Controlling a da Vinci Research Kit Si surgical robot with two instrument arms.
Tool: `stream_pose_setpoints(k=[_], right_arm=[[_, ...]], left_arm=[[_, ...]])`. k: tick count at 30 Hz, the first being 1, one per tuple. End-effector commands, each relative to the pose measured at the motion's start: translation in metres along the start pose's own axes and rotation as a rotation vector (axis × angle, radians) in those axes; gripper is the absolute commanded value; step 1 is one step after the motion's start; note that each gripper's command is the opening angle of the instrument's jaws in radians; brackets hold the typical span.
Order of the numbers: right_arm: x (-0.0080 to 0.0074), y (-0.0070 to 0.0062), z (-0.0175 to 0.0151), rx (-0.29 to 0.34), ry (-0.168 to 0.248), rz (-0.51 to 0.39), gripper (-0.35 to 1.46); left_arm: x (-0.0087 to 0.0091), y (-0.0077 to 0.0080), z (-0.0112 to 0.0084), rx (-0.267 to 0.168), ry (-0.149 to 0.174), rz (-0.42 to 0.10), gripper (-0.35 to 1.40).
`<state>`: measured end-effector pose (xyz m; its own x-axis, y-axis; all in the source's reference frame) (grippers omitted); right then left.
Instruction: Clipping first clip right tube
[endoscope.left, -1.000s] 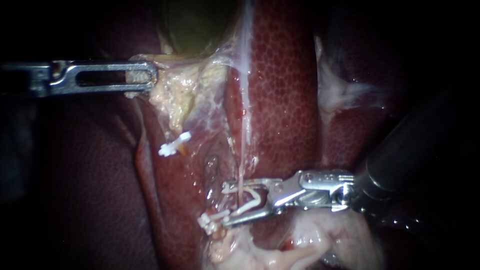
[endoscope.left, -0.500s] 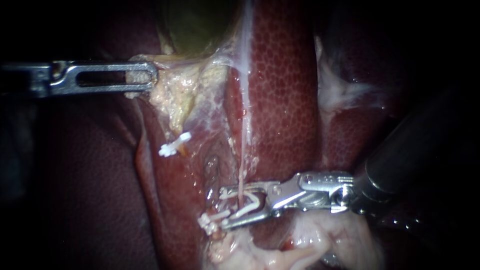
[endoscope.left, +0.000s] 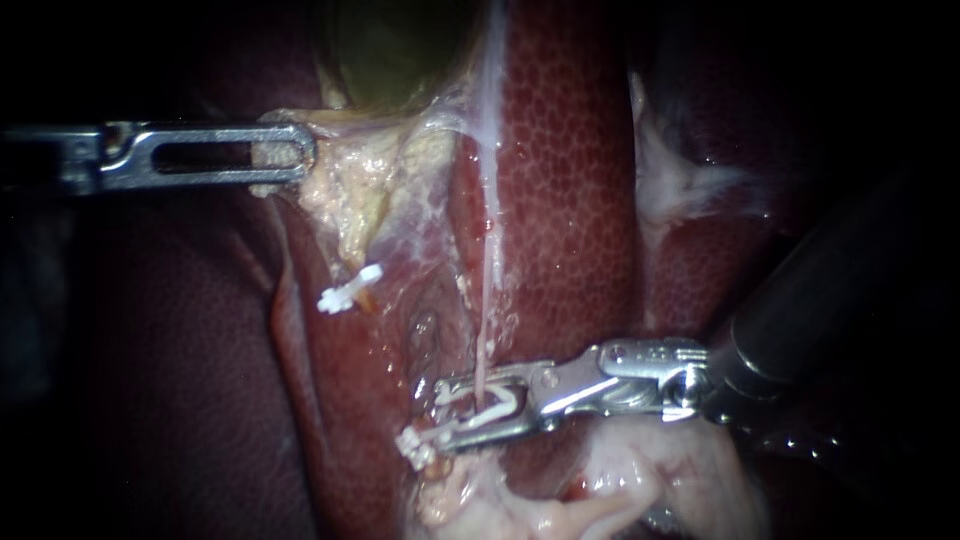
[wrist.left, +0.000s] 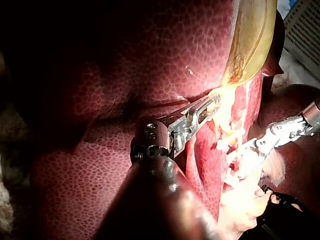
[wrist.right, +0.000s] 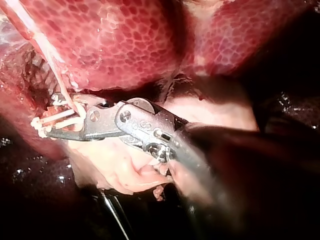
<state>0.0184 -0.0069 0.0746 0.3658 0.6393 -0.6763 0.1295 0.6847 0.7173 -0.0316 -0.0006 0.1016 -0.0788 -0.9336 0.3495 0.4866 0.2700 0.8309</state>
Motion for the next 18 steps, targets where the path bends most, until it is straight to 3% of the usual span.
stream_pose_setpoints(k=[1, 7, 15, 18], right_arm=[[0.0, 0.0, 0.0, 0.003, 0.0, 0.006, 0.21], [-0.0003, 0.0, 0.0002, 0.021, -0.002, 0.02, 0.06], [-0.0008, -0.0002, 0.0004, 0.043, -0.008, 0.044, -0.35], [-0.0006, -0.0003, 0.0003, 0.044, -0.008, 0.045, -0.35]], left_arm=[[0.0, 0.0, 0.0, 0.0, 0.0, 0.0, -0.35], [0.0, 0.0, 0.0, 0.0, 0.0, 0.0, -0.35], [0.0, 0.0, 0.0, 0.0, 0.0, 0.0, -0.35], [0.0, 0.0, -0.0001, 0.0, 0.0, 0.0, -0.35]])
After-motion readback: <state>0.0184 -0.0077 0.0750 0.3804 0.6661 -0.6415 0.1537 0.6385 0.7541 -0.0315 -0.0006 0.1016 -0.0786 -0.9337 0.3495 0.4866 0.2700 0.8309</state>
